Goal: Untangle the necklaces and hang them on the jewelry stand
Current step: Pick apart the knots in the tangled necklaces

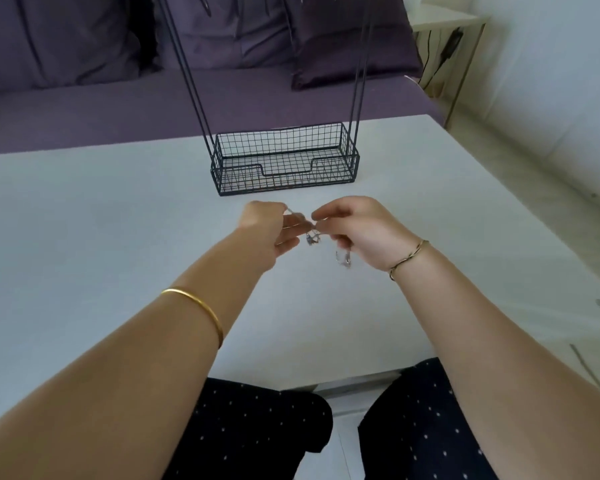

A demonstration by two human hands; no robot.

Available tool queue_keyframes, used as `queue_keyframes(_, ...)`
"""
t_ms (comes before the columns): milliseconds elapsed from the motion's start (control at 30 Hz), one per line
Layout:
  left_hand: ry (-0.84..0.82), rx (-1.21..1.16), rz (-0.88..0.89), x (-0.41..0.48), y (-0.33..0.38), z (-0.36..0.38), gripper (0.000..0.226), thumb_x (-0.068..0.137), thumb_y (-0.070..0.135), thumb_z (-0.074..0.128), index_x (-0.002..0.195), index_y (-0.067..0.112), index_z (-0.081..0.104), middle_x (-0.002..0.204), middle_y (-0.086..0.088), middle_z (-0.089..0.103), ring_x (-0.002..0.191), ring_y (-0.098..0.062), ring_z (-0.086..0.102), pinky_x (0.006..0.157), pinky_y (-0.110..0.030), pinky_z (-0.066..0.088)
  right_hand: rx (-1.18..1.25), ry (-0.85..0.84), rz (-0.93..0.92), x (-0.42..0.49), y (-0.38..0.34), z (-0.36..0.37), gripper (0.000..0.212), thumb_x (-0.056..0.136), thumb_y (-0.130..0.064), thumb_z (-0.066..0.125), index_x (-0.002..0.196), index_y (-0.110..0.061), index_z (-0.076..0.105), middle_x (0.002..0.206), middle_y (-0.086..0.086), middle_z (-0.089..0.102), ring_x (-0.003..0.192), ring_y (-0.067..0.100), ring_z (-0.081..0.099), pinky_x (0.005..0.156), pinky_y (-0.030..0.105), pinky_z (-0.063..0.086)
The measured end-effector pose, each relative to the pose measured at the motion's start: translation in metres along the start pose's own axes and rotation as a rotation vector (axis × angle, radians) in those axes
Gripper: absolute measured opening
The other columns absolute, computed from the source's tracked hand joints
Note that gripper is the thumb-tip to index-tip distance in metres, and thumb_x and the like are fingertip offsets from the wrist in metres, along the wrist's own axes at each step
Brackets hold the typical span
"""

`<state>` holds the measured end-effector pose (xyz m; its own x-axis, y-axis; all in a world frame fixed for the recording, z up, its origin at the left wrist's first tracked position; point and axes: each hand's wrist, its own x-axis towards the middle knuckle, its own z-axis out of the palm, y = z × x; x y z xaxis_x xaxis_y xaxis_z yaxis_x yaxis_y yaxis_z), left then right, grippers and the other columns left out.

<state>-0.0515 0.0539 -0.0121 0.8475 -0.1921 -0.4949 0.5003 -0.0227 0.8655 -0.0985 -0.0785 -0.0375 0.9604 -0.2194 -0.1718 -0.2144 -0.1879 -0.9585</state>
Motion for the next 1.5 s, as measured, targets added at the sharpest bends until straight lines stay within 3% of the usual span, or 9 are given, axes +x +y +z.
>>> queue_keyframes(167,0.061,-0.062,0.023,0.007,0.006,-0.013,0.019,0.095,0.002,0.038,0.084,0.003,0.054,0.063,-0.006,0.059,0.051,-0.015,0.059,0.064,-0.029,0.056,-0.061,0.03,0.007,0.007,-0.005,0.01,0.016,0.079,0.001,0.065,0.073,-0.014,0.067,0.062,0.004,0.054,0.049,0.01,0.044,0.045,0.017,0.034)
queue_keyframes(300,0.07,-0.022,0.028,0.009,0.01,-0.022,0.016,0.095,0.002,0.039,0.087,0.005,0.053,0.064,-0.005,0.055,0.039,-0.009,0.046,0.05,-0.023,0.05,-0.105,0.019,0.028,0.005,-0.001,0.01,0.008,0.078,0.0,0.066,0.077,-0.006,0.07,0.059,0.006,0.055,0.046,0.013,0.043,0.043,0.018,0.037)
queue_keyframes(467,0.081,0.184,0.056,0.013,0.015,-0.029,0.025,0.096,0.007,0.046,0.07,0.009,0.049,0.073,-0.006,0.048,0.048,-0.01,0.031,0.05,-0.022,0.038,-0.216,0.068,0.059,0.005,0.003,0.001,0.01,0.081,0.002,0.063,0.078,-0.005,0.068,0.061,0.006,0.054,0.051,0.012,0.046,0.042,0.013,0.041)
queue_keyframes(733,0.014,0.586,0.097,0.021,0.014,-0.04,0.011,0.088,0.003,0.055,0.082,0.012,0.055,0.09,-0.009,0.046,0.056,-0.014,0.031,0.052,-0.023,0.033,-0.12,0.224,0.037,0.008,0.004,-0.009,0.01,0.081,-0.003,0.062,0.073,-0.008,0.065,0.062,-0.004,0.054,0.051,0.009,0.041,0.036,0.013,0.027)
queue_keyframes(867,-0.077,0.657,0.071,0.02,0.009,-0.044,0.015,0.085,0.004,0.065,0.091,0.017,0.06,0.089,-0.006,0.049,0.06,-0.013,0.035,0.055,-0.023,0.037,-0.072,0.307,0.076,0.013,0.005,-0.011,0.015,0.077,-0.004,0.063,0.089,0.002,0.069,0.073,0.003,0.056,0.065,0.016,0.045,0.048,0.018,0.034)
queue_keyframes(1000,-0.134,0.704,0.06,0.021,0.007,-0.049,0.027,0.085,0.006,0.067,0.109,0.015,0.062,0.086,-0.002,0.049,0.068,-0.012,0.04,0.058,-0.022,0.04,-0.015,0.335,0.104,0.012,0.004,-0.012,0.004,0.078,-0.003,0.063,0.074,-0.005,0.064,0.072,0.006,0.058,0.058,0.013,0.049,0.046,0.015,0.036)
queue_keyframes(1067,-0.142,0.733,0.061,0.021,0.006,-0.05,0.026,0.086,0.005,0.066,0.109,0.016,0.062,0.09,-0.004,0.051,0.067,-0.013,0.04,0.059,-0.022,0.041,-0.011,0.334,0.104,0.012,0.004,-0.013,0.016,0.08,-0.005,0.064,0.067,-0.014,0.061,0.072,0.002,0.06,0.062,0.009,0.053,0.049,0.015,0.038)
queue_keyframes(1300,-0.182,0.794,-0.001,0.026,0.005,-0.053,0.022,0.086,-0.011,0.048,0.092,0.008,0.055,0.066,-0.007,0.041,0.058,-0.015,0.039,0.054,-0.021,0.037,0.139,0.334,0.141,0.011,-0.001,-0.01,0.02,0.084,-0.005,0.058,0.068,-0.017,0.057,0.075,0.005,0.063,0.076,0.017,0.061,0.073,0.03,0.043)
queue_keyframes(1500,-0.138,0.77,-0.014,0.026,0.005,-0.051,0.015,0.088,-0.006,0.048,0.092,0.004,0.058,0.067,-0.009,0.049,0.057,-0.016,0.045,0.054,-0.021,0.043,0.518,0.311,0.181,0.009,-0.007,-0.004,0.018,0.092,-0.006,0.05,0.076,-0.013,0.053,0.071,0.003,0.062,0.07,0.018,0.066,0.082,0.035,0.05)
